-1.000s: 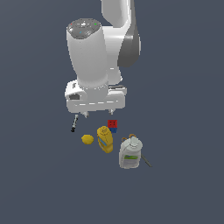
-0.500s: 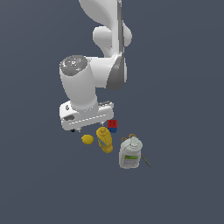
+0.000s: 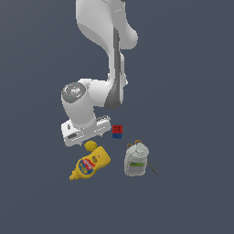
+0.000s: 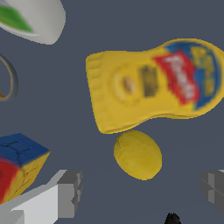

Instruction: Pick up a designated object from a clutter of objects.

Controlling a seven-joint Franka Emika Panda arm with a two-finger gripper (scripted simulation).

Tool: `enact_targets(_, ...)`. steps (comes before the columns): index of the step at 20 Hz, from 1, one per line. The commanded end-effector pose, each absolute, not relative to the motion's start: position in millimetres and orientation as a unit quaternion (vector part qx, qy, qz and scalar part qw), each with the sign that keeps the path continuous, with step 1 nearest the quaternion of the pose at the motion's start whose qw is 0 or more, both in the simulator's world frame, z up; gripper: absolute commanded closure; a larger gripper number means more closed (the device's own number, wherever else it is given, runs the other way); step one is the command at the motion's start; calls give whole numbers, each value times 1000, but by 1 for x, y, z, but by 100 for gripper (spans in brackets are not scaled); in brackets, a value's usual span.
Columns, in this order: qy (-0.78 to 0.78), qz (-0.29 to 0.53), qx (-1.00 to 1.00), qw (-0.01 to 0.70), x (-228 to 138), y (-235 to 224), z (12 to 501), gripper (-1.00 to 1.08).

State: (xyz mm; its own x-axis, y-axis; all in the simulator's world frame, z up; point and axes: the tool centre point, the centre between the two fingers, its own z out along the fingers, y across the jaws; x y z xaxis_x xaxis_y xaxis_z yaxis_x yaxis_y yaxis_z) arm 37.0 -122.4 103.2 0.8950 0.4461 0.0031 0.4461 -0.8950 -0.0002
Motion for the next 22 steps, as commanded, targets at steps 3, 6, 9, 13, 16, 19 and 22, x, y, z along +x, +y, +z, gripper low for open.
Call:
enact_targets(3, -249, 0, -968, 0, 35, -130, 86, -92)
enact_targets(6, -256, 0, -967, 0, 34, -132, 80, -92)
enact_targets(9, -258, 0, -966, 0, 34, -133, 78, -92)
enact_targets(13, -256, 0, -967, 0, 34, -133, 76, -92)
enact_targets(16, -256, 0, -967, 0, 33, -133, 67, -92)
enact_targets(19, -257, 0, -966, 0, 33, -132, 52, -92)
enact_targets(22, -257, 0, -966, 0, 33, -133, 38, -92)
